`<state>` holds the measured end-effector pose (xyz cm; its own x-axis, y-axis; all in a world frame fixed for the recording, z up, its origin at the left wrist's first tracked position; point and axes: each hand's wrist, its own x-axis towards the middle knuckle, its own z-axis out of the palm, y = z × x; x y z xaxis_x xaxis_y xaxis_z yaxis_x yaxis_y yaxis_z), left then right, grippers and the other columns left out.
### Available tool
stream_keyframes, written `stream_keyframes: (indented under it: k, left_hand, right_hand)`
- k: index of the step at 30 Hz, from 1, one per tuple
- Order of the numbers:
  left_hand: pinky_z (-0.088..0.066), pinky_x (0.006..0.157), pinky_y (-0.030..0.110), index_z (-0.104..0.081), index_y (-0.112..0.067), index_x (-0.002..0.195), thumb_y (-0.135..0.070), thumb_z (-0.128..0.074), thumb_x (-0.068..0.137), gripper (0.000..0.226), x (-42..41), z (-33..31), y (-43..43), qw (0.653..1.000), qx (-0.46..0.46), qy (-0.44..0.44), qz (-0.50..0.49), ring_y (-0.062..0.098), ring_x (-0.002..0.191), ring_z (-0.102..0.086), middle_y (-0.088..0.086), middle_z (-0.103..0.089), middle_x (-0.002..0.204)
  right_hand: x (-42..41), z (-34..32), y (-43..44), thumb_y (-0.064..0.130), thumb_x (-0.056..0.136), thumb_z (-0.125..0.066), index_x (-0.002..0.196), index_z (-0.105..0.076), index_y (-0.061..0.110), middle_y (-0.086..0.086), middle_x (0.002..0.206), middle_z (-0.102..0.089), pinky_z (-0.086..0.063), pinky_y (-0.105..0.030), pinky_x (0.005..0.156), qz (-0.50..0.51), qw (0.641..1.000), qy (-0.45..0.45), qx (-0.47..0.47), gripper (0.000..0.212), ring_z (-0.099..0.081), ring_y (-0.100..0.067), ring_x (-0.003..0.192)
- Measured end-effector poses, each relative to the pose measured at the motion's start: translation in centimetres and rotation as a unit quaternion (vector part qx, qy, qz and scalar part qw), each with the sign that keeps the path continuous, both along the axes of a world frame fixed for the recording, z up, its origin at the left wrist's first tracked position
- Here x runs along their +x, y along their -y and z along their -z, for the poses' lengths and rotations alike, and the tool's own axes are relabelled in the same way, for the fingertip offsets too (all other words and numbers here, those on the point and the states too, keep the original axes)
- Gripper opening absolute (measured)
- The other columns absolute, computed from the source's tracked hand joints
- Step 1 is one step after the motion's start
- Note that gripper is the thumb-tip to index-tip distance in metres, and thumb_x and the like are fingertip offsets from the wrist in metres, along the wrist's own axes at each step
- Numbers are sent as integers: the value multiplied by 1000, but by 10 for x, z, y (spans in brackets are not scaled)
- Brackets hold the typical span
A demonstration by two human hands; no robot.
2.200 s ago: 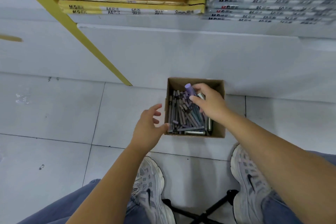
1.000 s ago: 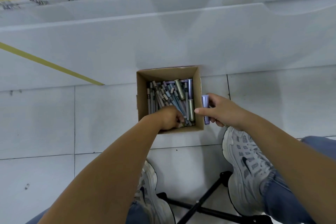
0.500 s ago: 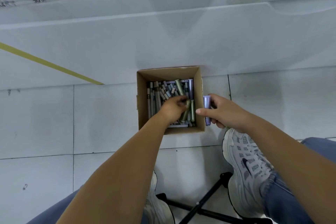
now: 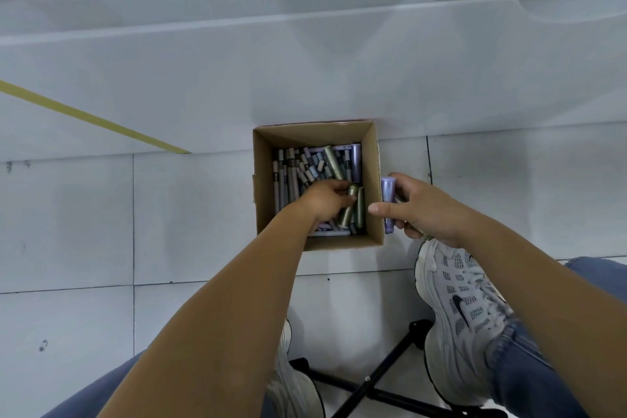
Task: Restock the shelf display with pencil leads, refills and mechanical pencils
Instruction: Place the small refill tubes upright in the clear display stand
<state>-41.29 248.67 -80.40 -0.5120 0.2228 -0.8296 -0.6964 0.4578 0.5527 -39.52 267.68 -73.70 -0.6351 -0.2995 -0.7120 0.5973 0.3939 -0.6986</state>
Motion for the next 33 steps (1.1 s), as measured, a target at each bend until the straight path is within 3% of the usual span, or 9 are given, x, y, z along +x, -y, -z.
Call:
stream_keyframes:
  k: [5,11,17,21,24,26,30,33]
  left_hand:
    - [-45,109,38,-54,-9,140,-16,-65,95,47,1,-1,-2,1000,-11,-5,1,23,124,-58,10,-59,138]
    - [-47,87,19,-61,-14,130,-9,-68,92,40,3,-4,1,1000,27,-3,-9,11,105,-60,5,-66,126]
    - [-47,101,29,-64,-16,126,-13,-67,93,33,6,-7,5,998,47,-6,-44,15,111,-62,5,-68,126]
    - [-50,103,43,-60,-17,128,-12,-59,99,29,3,-27,23,982,94,16,-163,24,114,-65,11,-67,126]
    - [-56,94,48,-53,-13,132,-14,-51,103,29,3,-57,31,952,172,13,-254,27,103,-71,15,-67,120]
    - [-60,80,43,-51,-9,132,-16,-47,105,28,5,-79,33,933,226,3,-280,25,92,-73,15,-67,112]
    - [-53,64,31,-56,-7,124,-24,-42,103,31,9,-130,31,906,306,-12,-292,21,77,-66,18,-66,112]
    - [-50,59,27,-63,-7,121,-29,-52,100,32,15,-169,30,909,323,-76,-254,13,69,-63,8,-68,96]
  right_hand:
    - [0,-3,-1,36,79,-77,78,-60,43,2,66,-58,-40,-25,44,1,1000,-3,-7,19,-51,-12,57]
    - [0,-4,-1,34,79,-77,80,-60,40,3,64,-59,-40,-24,44,1,1000,-1,-9,18,-50,-9,54]
    - [0,-4,-1,41,75,-78,75,-58,41,2,63,-59,-39,-26,44,-4,1000,-10,4,20,-49,-14,57]
    - [-2,-13,1,47,73,-77,82,-60,38,-1,64,-59,-40,-27,46,-6,999,-31,35,21,-50,-14,55]
    - [-12,-31,6,44,81,-71,83,-60,40,5,54,-61,-38,-23,41,10,995,-89,54,12,-50,-9,44]
    - [-20,-51,13,44,85,-68,89,-63,44,9,55,-63,-38,-21,39,18,989,-136,46,6,-51,-7,43]
    - [-22,-94,24,44,92,-58,112,-59,52,11,61,-65,-39,-21,41,-7,980,-195,24,21,-57,-13,46]
    - [-14,-123,33,33,93,-61,118,-59,40,9,70,-70,-36,-19,38,-19,970,-243,-11,26,-53,-13,41]
